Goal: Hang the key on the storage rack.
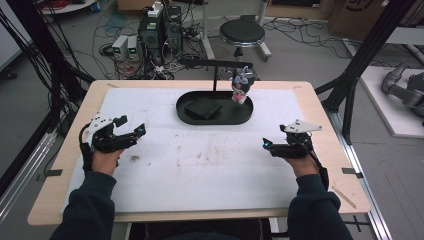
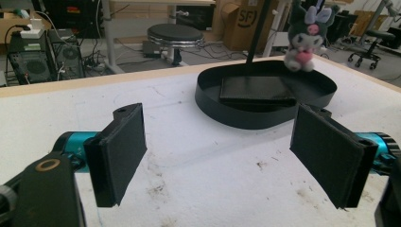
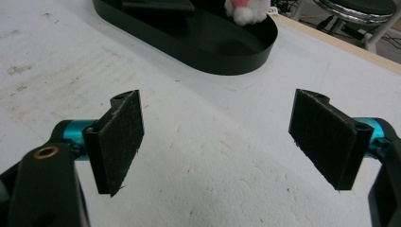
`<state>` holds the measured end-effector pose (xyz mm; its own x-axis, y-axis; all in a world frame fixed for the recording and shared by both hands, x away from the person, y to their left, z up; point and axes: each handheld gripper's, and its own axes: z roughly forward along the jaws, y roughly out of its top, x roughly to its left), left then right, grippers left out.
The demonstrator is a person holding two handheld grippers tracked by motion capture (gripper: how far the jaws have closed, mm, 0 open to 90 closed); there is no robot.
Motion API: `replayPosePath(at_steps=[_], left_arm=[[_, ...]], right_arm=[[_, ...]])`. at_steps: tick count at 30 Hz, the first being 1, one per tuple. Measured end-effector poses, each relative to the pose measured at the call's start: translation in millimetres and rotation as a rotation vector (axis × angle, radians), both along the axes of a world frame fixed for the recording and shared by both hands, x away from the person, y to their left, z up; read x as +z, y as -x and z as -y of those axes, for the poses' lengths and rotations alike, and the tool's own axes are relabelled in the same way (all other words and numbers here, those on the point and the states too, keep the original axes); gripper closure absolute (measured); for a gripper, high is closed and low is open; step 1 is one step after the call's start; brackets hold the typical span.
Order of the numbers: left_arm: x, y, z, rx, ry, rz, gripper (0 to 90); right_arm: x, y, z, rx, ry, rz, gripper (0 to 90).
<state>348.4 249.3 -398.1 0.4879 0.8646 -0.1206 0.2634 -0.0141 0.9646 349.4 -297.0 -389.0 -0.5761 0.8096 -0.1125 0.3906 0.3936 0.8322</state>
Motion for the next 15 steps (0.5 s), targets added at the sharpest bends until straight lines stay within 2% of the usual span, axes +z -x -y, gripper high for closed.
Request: replayPosePath(at_steps=[6,15], left_arm=[[-0.9,1.1,1.6,-0.007,0.000,-0.002,18.9],[-2.1,-0.1,2.4,-0.008,-0.011,-0.008,18.9]], right_arm=[[-5.4,5.5,2.7,-0.015,-0.002,0.005,19.2],[-8.3,5.1,7.8,-0.029,0.007,0.008,19.2]])
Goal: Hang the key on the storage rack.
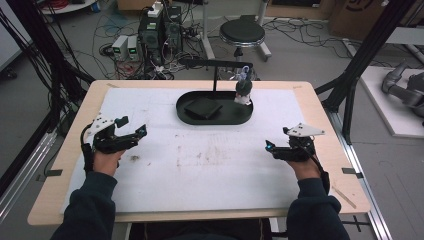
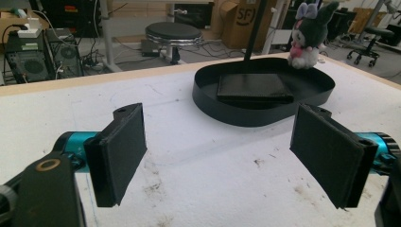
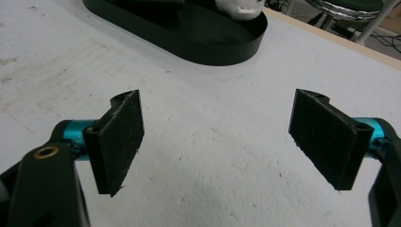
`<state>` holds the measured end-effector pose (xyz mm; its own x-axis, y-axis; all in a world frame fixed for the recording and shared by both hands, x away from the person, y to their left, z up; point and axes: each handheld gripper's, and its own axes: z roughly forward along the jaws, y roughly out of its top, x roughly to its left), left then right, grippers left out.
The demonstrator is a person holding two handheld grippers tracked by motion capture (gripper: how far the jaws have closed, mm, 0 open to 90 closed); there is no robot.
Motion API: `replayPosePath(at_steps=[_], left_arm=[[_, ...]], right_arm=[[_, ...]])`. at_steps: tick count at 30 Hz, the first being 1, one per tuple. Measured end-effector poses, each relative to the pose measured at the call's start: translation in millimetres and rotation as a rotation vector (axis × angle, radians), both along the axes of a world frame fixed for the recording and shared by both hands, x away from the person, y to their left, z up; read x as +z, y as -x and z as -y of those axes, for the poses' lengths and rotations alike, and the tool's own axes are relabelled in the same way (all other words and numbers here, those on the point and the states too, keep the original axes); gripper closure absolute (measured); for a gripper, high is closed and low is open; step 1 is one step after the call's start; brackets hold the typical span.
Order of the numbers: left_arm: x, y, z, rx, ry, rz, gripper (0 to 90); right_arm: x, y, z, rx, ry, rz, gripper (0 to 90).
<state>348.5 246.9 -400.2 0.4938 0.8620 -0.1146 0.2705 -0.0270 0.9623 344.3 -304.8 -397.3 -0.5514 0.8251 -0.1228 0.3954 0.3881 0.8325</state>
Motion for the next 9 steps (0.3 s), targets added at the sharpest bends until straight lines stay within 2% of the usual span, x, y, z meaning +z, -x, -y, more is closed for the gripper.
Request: replayPosePath(at_steps=[9], left_arm=[[0.0,0.3,0.4,0.000,-0.004,0.004,18.9]], right_arm=[[0.6,0.7,2.3,-0.006,-0.001,0.011,19.2]])
